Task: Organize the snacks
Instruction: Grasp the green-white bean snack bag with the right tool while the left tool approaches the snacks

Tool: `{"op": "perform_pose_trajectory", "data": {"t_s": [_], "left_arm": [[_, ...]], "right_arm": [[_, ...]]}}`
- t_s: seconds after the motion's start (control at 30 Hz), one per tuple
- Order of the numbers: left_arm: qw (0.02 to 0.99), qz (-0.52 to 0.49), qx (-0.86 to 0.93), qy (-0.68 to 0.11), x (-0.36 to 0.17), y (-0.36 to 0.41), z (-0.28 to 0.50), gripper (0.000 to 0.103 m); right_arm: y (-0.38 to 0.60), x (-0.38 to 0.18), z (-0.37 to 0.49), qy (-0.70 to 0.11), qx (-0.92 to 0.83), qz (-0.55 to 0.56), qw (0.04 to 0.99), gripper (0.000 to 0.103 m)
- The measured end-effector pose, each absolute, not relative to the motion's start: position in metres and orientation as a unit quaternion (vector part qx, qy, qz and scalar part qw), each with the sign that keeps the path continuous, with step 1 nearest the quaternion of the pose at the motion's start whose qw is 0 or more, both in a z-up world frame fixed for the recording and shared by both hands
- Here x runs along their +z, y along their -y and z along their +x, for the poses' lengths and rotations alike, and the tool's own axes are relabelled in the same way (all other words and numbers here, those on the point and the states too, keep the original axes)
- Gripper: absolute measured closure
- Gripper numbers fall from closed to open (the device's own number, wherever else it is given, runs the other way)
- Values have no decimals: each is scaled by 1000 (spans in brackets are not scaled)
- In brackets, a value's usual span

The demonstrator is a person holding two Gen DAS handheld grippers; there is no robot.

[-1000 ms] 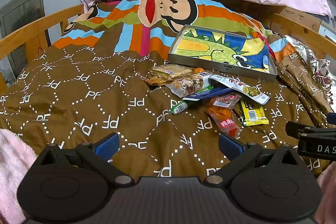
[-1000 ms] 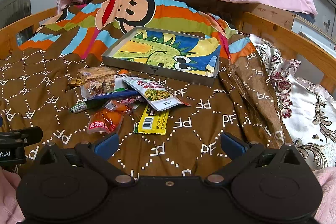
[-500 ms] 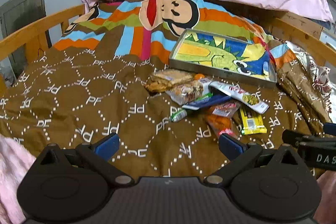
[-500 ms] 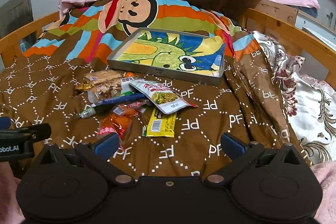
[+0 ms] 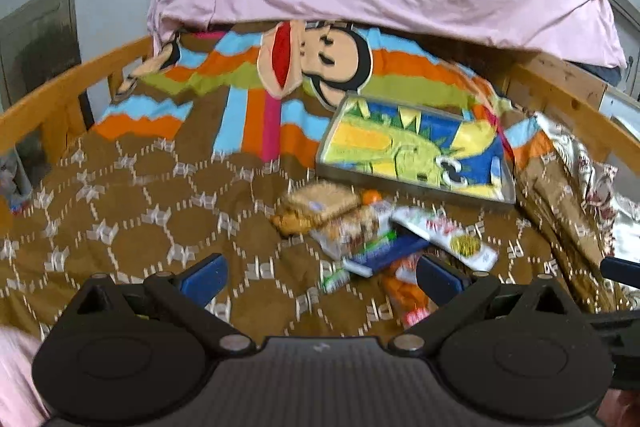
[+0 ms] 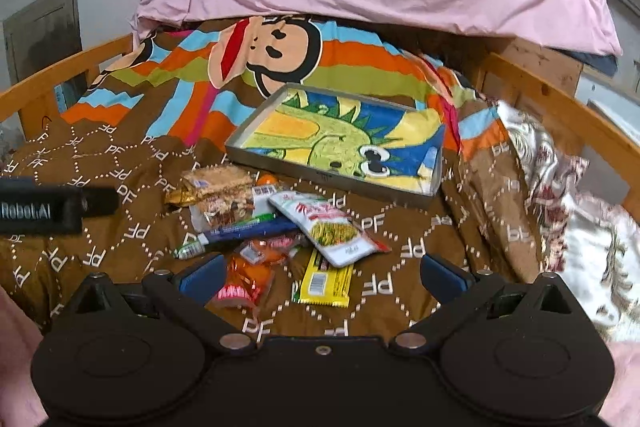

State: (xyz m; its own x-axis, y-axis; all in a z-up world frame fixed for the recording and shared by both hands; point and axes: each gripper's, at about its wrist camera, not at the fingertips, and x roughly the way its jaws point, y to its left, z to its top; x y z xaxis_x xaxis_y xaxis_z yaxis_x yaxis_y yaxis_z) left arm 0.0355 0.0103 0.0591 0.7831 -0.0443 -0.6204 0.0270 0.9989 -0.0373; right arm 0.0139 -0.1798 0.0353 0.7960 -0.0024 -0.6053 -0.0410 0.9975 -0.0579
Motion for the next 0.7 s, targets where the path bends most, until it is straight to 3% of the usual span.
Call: {"op": "perform_pose_trajectory", "data": {"t_s": [0.2, 0.33, 0.7], "left_arm": [[944, 8, -32, -328, 80, -15, 67, 0], [946, 20, -34, -322, 85, -18, 92, 0], [942, 38, -16, -333, 55, -12, 149, 0]], "right_arm": [[174, 64, 43, -324, 29, -39, 945, 1], [172, 77, 64, -284, 6, -93, 954, 1], [186, 50, 127, -282, 50, -118, 951, 1]]}}
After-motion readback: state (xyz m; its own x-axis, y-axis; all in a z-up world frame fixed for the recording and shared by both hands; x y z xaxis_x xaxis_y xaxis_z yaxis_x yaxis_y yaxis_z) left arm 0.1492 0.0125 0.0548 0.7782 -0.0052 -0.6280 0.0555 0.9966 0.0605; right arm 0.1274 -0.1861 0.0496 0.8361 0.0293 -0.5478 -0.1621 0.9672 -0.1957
